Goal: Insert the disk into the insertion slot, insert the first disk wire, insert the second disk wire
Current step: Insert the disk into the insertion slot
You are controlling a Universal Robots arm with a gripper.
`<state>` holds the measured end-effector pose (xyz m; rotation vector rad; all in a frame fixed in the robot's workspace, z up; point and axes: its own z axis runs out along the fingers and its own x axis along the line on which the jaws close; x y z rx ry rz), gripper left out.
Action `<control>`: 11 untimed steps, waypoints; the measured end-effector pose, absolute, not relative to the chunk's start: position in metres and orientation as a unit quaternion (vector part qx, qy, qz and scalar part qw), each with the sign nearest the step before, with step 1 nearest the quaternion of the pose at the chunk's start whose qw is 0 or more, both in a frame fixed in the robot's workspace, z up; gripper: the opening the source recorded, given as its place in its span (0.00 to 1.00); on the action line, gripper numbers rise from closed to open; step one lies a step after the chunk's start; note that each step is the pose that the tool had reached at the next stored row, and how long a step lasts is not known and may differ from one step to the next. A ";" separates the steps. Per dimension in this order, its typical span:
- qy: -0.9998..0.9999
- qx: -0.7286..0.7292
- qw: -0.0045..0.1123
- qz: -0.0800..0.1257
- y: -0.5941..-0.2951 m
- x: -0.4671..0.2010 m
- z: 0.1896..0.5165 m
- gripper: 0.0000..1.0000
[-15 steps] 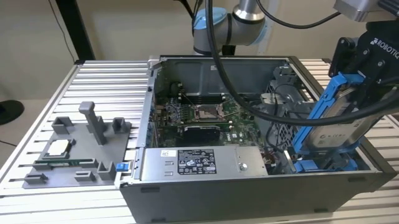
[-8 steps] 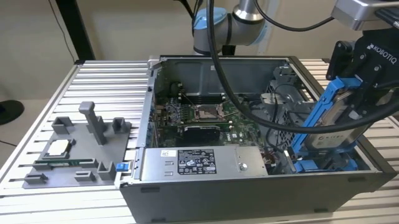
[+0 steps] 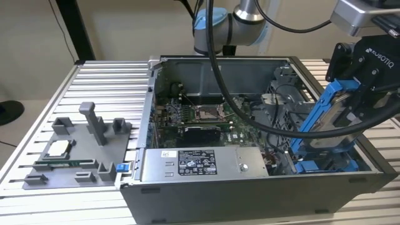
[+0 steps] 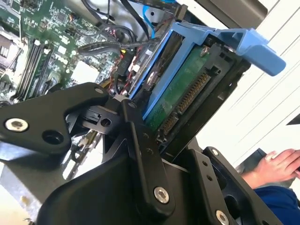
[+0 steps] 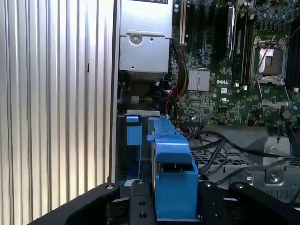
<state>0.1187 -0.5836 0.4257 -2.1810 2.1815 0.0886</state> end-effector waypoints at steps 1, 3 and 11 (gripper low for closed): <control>0.709 -0.704 0.028 0.029 -0.584 0.119 0.426 0.00; 0.718 -0.695 0.028 0.029 -0.585 0.119 0.423 0.00; 0.727 -0.686 0.028 0.029 -0.587 0.119 0.412 0.00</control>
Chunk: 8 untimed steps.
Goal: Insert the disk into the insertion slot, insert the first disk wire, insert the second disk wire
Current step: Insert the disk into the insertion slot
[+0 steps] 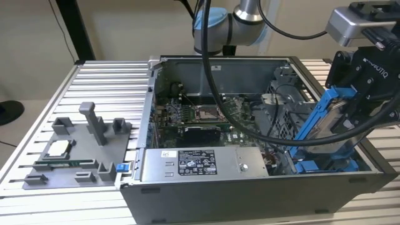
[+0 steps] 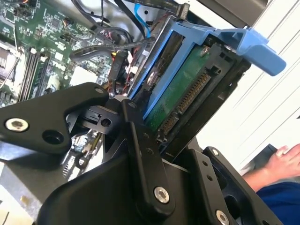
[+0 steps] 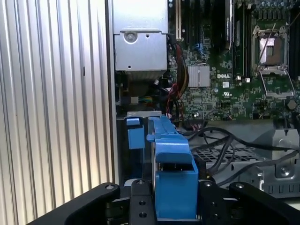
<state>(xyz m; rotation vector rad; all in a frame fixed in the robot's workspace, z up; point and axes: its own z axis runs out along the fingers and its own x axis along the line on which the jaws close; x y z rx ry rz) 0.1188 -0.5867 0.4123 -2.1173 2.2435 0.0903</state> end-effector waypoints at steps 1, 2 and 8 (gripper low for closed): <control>0.727 -0.686 0.028 0.029 -0.587 0.119 0.411 0.00; 0.727 -0.686 0.028 0.029 -0.587 0.119 0.411 0.00; 0.727 -0.686 0.028 0.030 -0.587 0.120 0.404 0.00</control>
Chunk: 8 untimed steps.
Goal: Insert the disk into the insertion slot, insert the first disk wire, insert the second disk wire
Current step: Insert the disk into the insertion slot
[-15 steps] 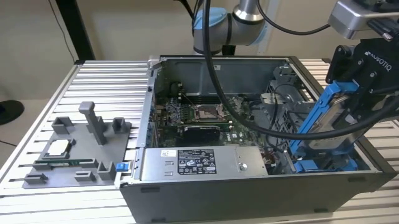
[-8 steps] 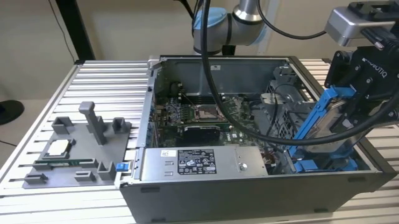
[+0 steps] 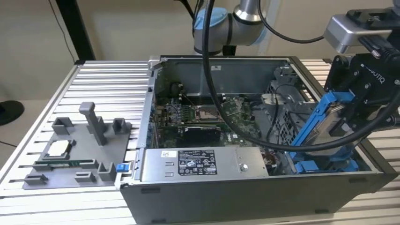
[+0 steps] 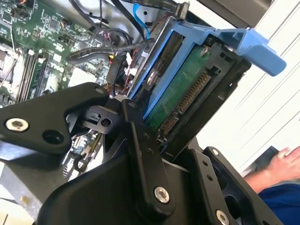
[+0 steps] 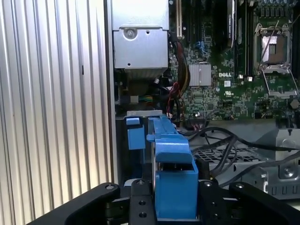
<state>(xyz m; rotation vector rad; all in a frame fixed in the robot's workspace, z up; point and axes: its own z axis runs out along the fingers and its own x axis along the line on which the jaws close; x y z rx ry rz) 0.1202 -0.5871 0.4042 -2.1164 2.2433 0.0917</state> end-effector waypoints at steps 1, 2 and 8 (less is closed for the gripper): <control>0.727 -0.686 0.028 0.030 -0.587 0.120 0.403 0.00; 0.727 -0.686 0.028 0.030 -0.587 0.120 0.401 0.00; 0.727 -0.686 0.028 0.030 -0.587 0.121 0.390 0.00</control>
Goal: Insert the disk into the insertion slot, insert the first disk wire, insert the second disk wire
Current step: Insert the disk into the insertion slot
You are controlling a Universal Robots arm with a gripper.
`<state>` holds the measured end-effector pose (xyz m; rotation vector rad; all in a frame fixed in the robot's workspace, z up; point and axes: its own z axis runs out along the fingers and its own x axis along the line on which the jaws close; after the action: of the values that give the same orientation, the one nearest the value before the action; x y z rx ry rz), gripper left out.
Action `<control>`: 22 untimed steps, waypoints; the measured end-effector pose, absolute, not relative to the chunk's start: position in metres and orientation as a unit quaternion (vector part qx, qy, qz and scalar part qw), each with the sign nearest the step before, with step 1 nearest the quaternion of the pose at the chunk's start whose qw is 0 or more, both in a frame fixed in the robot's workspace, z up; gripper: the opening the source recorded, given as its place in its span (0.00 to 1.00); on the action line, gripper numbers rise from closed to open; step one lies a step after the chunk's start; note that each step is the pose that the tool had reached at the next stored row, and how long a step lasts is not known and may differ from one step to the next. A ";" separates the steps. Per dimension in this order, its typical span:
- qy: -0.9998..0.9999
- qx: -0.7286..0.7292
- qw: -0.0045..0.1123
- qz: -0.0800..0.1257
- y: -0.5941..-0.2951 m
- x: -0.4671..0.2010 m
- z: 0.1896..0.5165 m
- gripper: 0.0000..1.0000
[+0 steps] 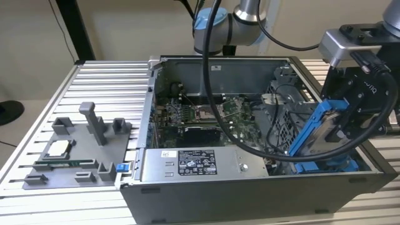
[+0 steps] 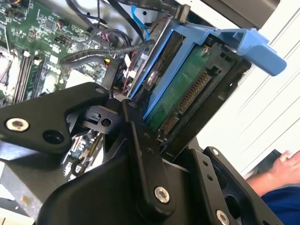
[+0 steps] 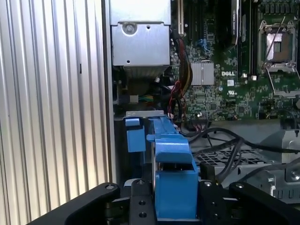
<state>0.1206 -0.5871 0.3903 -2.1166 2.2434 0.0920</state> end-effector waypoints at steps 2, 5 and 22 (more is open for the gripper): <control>0.727 -0.686 0.028 0.030 -0.587 0.121 0.387 0.00; 0.727 -0.686 0.028 0.030 -0.587 0.121 0.381 0.00; 0.727 -0.686 0.028 0.030 -0.587 0.121 0.367 0.00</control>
<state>0.1209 -0.5871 0.3671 -2.1169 2.2439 0.0930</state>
